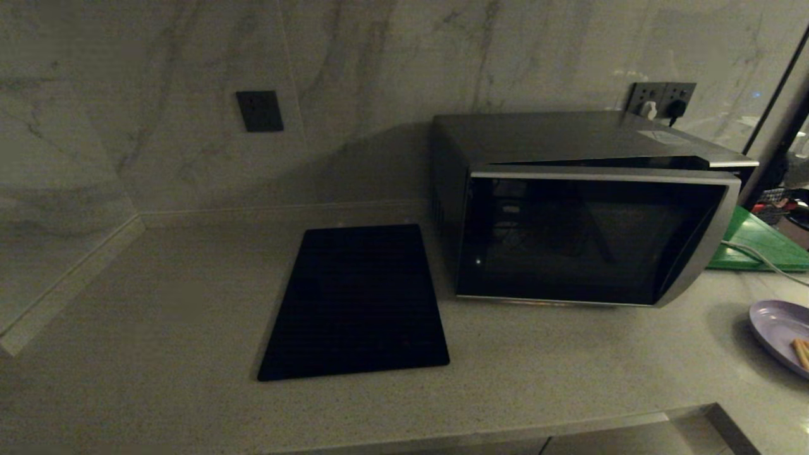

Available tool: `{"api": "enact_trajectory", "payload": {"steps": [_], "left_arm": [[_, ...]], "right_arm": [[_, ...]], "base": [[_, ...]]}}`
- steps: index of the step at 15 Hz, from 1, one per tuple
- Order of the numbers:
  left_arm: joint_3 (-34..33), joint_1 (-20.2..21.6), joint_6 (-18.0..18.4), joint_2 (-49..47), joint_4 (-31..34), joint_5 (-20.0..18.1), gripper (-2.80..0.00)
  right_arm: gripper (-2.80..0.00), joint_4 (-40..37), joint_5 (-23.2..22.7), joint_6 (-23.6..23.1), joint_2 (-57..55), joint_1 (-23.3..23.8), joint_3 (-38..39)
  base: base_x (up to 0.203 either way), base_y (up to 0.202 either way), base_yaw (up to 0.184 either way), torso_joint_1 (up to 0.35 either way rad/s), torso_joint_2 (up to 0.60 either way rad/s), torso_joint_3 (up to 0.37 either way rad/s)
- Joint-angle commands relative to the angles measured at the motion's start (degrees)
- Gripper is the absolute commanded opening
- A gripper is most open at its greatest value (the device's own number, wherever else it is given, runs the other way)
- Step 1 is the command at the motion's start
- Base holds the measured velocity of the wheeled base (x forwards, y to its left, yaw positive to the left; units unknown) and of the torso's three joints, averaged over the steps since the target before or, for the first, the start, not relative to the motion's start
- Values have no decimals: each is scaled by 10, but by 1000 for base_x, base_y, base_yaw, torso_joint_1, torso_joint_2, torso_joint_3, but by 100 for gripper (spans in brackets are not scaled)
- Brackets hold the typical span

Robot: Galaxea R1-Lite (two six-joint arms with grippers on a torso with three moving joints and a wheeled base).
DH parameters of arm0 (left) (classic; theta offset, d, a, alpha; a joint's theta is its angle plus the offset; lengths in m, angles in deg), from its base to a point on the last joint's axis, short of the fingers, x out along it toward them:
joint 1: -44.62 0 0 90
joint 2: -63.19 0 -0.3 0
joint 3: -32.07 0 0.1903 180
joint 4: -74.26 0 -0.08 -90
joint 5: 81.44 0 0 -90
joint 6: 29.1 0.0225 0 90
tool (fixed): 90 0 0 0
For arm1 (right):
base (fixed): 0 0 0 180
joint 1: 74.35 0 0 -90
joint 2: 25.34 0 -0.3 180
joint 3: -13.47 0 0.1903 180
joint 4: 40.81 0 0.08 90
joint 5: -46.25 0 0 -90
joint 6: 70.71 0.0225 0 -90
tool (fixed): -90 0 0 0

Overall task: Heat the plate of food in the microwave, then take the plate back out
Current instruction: Open the microwave oven

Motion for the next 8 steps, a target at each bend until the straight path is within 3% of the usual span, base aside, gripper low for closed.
{"api": "enact_trajectory", "payload": {"steps": [1, 8], "left_arm": [[0, 0, 0, 0, 0, 0, -280], [0, 0, 0, 0, 0, 0, -280]], "right_arm": [[0, -3, 2, 3, 13, 1, 12], [0, 14, -2, 10, 3, 0, 12]], "base": [[0, 0, 0, 0, 0, 0], [0, 0, 0, 0, 0, 0]]}}
